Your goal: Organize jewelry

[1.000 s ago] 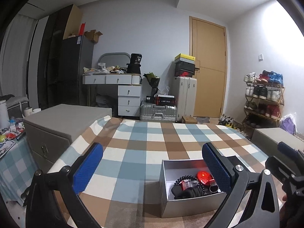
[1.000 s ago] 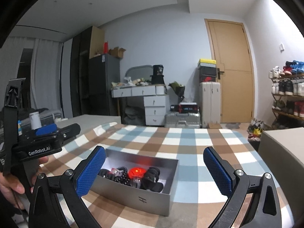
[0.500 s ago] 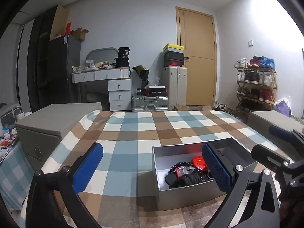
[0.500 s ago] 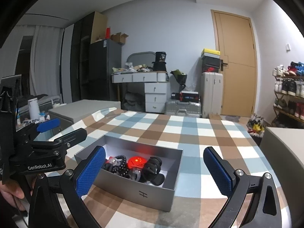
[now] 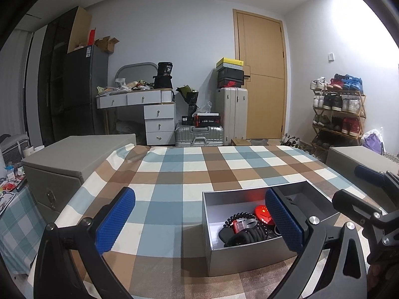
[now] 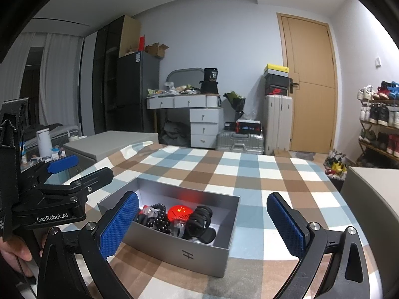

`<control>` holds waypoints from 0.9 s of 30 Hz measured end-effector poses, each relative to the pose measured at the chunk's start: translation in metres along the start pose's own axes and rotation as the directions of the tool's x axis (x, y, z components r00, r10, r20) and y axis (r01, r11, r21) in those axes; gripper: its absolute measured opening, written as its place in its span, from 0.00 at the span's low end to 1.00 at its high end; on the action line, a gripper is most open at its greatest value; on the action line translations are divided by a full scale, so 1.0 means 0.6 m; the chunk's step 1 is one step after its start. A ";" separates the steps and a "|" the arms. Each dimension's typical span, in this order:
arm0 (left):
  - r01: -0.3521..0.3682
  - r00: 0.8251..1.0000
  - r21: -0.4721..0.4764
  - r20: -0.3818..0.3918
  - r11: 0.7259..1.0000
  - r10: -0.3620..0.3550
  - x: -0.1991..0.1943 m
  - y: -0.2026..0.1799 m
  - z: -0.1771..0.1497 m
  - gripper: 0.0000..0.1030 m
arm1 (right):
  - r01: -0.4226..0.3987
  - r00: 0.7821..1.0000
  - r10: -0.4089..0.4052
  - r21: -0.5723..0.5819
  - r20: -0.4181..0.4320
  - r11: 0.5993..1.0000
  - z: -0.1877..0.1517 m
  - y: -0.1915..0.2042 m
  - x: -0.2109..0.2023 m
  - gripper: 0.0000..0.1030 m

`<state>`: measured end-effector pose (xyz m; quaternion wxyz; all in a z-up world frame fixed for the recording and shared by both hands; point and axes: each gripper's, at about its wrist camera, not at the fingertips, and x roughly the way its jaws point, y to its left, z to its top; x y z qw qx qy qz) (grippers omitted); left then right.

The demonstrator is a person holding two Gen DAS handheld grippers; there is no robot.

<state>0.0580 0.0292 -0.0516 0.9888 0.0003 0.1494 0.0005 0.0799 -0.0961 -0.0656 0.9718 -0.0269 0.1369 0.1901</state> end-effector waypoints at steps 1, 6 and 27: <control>0.003 1.000 0.000 0.000 1.000 -0.003 0.000 0.000 0.000 0.99 | 0.000 1.000 0.000 0.001 -0.001 1.000 0.000 0.000 0.000 1.00; 0.012 1.000 0.000 -0.005 1.000 -0.012 0.003 0.000 0.001 0.99 | 0.000 1.000 0.000 0.000 0.000 1.000 0.000 0.001 -0.001 1.00; -0.003 1.000 -0.004 -0.005 1.000 0.003 0.006 0.002 -0.001 0.99 | 0.000 1.000 0.000 0.001 0.000 1.000 0.000 0.000 0.000 1.00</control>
